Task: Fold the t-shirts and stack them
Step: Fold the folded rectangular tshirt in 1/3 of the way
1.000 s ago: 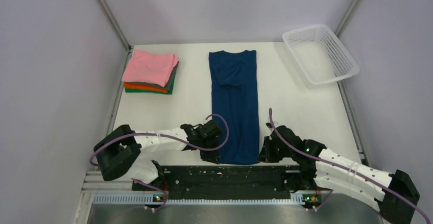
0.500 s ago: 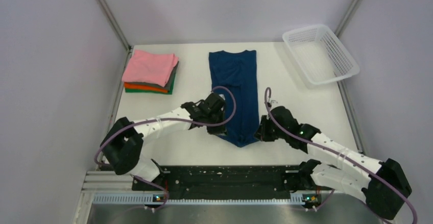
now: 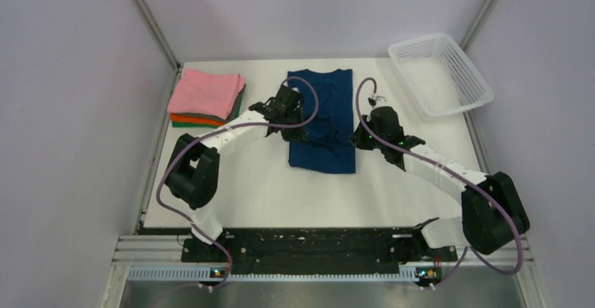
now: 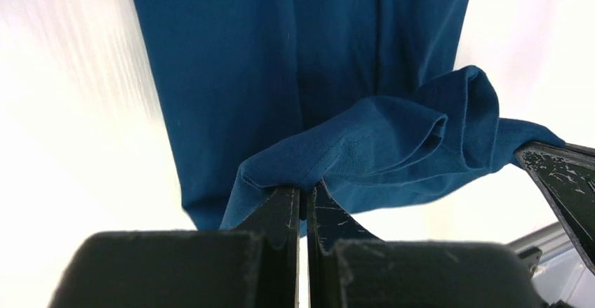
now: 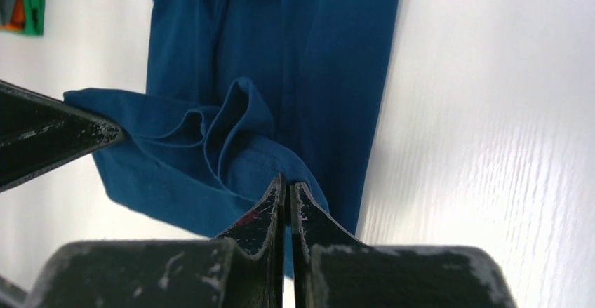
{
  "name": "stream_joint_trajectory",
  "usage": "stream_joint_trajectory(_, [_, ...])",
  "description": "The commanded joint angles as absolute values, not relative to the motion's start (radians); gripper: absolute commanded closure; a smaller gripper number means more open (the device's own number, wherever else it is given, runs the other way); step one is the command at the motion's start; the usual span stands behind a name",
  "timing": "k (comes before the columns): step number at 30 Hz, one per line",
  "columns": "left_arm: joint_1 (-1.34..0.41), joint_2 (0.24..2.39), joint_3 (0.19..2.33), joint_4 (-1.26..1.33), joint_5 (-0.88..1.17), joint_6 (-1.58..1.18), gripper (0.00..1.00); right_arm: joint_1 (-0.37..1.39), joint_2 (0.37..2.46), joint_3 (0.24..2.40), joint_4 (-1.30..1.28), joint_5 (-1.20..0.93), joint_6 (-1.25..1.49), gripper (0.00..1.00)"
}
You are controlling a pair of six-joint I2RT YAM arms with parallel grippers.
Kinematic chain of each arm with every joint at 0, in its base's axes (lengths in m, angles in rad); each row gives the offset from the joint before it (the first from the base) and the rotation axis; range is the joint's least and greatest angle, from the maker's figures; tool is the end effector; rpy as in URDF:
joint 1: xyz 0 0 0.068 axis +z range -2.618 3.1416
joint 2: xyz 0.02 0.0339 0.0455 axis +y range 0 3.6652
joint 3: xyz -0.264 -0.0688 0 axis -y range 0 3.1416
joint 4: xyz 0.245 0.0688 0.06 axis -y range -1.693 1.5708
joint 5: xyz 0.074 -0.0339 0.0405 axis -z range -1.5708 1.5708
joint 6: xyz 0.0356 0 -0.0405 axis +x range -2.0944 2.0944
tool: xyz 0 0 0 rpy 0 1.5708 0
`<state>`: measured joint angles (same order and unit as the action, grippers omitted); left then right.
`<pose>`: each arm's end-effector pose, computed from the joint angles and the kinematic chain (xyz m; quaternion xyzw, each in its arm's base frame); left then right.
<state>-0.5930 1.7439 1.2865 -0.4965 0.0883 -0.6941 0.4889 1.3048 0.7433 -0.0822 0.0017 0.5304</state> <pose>0.3093 -0.2122 0.2299 -0.0347 0.9513 -0.2156 0.2174 0.2451 0.1303 0.2228 0.0189 0.8943 0.2175 0.3907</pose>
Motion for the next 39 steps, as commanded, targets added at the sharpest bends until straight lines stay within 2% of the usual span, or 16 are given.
stream_joint_trajectory(1, [-0.554,1.815,1.395,-0.508,0.070,-0.632,1.00,0.425,1.401,0.853,0.030,-0.046,0.465,1.00])
stream_joint_trajectory(10, [-0.496,1.947,1.525,-0.493,0.166,-0.577,1.00,0.384,1.581,0.994,0.037,-0.039,0.430,1.00])
stream_joint_trajectory(15, [-0.477,2.015,1.577,-0.505,0.109,-0.589,1.00,0.370,1.675,1.054,0.031,-0.015,0.394,1.00])
stream_joint_trajectory(17, [-0.468,2.030,1.588,-0.500,0.088,-0.586,0.91,0.369,1.721,1.098,0.011,-0.003,0.383,1.00])
stream_joint_trajectory(19, [-0.454,2.049,1.621,-0.525,0.093,-0.585,0.78,0.368,1.761,1.126,0.003,-0.003,0.369,0.91])
stream_joint_trajectory(20, [-0.449,2.053,1.632,-0.529,0.093,-0.582,0.63,0.368,1.775,1.152,0.002,0.020,0.366,0.83])
stream_joint_trajectory(21, [-0.443,2.049,1.640,-0.530,0.086,-0.582,0.48,0.369,1.785,1.169,-0.027,0.033,0.363,0.71])
stream_joint_trajectory(22, [-0.439,2.047,1.652,-0.533,0.084,-0.581,0.17,0.369,1.788,1.186,-0.043,0.042,0.361,0.57])
stream_joint_trajectory(23, [-0.436,2.038,1.666,-0.540,0.089,-0.578,0.03,0.368,1.782,1.199,-0.059,0.049,0.358,0.47])
stream_joint_trajectory(27, [-0.437,1.961,1.615,-0.512,0.160,-0.600,0.01,0.369,1.707,1.168,-0.083,0.049,0.378,0.09])
stream_joint_trajectory(28, [-0.437,1.931,1.569,-0.470,0.181,-0.610,0.01,0.369,1.681,1.140,-0.074,0.029,0.385,0.05])
stream_joint_trajectory(30, [-0.436,1.871,1.476,-0.428,0.200,-0.630,0.01,0.369,1.635,1.079,-0.055,-0.024,0.395,0.02])
stream_joint_trajectory(35, [-0.438,1.705,1.236,-0.373,0.196,-0.683,0.01,0.377,1.559,0.950,0.060,-0.274,0.376,0.01])
stream_joint_trajectory(39, [-0.440,1.568,1.050,-0.357,0.175,-0.703,0.01,0.434,1.591,0.937,0.135,-0.416,0.340,0.01])
